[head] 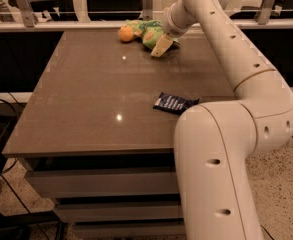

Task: Move green rice chip bag near orange

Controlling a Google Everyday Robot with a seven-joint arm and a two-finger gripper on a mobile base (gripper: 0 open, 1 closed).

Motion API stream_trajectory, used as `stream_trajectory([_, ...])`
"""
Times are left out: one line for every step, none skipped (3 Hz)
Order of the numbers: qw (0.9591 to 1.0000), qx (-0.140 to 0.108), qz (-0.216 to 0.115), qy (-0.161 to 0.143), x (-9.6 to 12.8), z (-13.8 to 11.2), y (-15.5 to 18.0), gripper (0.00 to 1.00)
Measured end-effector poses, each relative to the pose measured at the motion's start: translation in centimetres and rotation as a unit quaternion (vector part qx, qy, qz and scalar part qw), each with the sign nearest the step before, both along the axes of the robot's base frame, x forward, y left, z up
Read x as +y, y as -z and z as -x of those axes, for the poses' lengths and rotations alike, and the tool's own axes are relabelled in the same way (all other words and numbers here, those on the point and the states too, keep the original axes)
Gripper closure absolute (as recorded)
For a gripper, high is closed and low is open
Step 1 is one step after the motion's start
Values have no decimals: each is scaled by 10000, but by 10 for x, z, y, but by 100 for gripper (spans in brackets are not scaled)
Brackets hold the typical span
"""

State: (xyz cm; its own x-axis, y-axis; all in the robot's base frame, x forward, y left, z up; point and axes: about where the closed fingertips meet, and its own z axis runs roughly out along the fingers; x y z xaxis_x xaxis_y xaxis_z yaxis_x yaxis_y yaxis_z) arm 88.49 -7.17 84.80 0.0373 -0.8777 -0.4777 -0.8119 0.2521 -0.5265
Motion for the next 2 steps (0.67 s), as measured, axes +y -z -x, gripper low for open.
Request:
stream_trajectory([10000, 1, 0, -1, 0, 0, 0, 14])
stream_trajectory([10000, 2, 0, -1, 0, 0, -1, 23])
